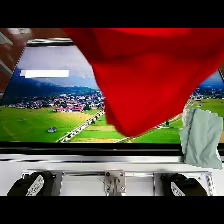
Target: Fold the shirts.
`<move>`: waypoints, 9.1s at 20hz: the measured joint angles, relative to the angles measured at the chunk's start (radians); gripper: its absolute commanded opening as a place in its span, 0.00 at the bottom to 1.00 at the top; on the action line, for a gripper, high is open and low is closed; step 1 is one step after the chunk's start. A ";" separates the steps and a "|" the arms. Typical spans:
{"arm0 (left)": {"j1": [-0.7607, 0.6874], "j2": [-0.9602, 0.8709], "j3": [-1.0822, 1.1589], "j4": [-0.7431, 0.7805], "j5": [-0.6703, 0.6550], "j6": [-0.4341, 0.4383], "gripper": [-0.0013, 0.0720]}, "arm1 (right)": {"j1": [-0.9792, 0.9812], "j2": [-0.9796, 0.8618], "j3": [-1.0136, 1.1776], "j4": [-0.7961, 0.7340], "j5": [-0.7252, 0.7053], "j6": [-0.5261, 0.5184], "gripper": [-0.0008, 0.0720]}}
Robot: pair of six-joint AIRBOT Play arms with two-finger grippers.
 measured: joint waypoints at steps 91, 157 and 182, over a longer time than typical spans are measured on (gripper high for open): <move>-0.623 -0.916 -0.681 -0.539 0.108 -0.001 0.51 | -0.278 -0.779 -0.493 0.103 0.445 -0.338 0.83; -0.479 -0.292 -0.370 0.041 -0.444 -0.172 0.07 | -0.110 -0.223 -0.414 0.124 0.259 -0.222 0.09; -0.341 -0.657 -0.566 -0.012 -0.488 -0.049 1.00 | -0.112 -0.722 -0.521 0.119 0.028 -0.267 0.09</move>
